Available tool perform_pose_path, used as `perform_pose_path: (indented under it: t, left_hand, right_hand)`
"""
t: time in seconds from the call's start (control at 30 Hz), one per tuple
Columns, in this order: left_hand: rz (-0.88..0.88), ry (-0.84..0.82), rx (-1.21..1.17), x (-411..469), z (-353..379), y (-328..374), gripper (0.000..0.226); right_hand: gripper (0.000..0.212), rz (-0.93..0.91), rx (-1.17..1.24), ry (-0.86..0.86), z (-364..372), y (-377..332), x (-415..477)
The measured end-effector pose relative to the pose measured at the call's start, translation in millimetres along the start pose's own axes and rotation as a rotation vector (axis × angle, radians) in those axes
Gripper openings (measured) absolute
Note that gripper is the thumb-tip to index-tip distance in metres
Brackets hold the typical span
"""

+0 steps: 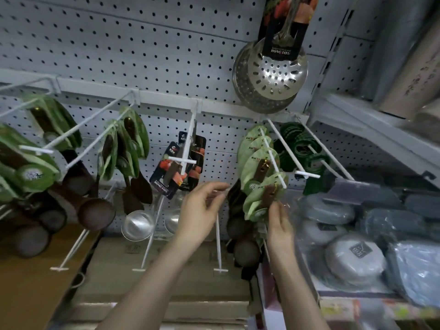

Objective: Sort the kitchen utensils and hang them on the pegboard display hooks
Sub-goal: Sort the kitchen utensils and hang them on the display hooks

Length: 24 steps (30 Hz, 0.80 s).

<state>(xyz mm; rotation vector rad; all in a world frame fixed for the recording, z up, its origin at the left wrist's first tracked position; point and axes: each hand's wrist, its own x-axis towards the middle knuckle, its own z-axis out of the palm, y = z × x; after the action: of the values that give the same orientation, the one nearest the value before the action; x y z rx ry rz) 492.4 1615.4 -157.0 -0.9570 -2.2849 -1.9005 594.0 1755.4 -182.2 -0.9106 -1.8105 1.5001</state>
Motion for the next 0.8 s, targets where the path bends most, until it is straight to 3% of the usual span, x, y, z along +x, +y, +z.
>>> perform_pose_path:
  t: [0.2, 0.4, 0.57, 0.8]
  left_hand:
    - [0.012, -0.029, 0.015, -16.0, -49.3, -15.2, 0.024]
    - [-0.081, 0.108, 0.042, -25.5, -104.9, -48.7, 0.02]
    - [-0.077, 0.03, 0.093, -21.4, -136.4, -78.2, 0.033]
    - [-0.208, -0.143, 0.112, -0.7, -139.9, -88.8, 0.05]
  right_hand:
    - [0.037, 0.094, -0.015, 0.108, 25.3, 12.5, -40.3]
    - [0.015, 0.062, 0.048, 0.184, 52.1, 6.7, -82.1]
    - [0.014, -0.009, 0.049, 0.073, 97.3, -9.5, -101.3]
    - [0.02, -0.021, 0.065, -0.044, 160.7, -41.6, -88.2]
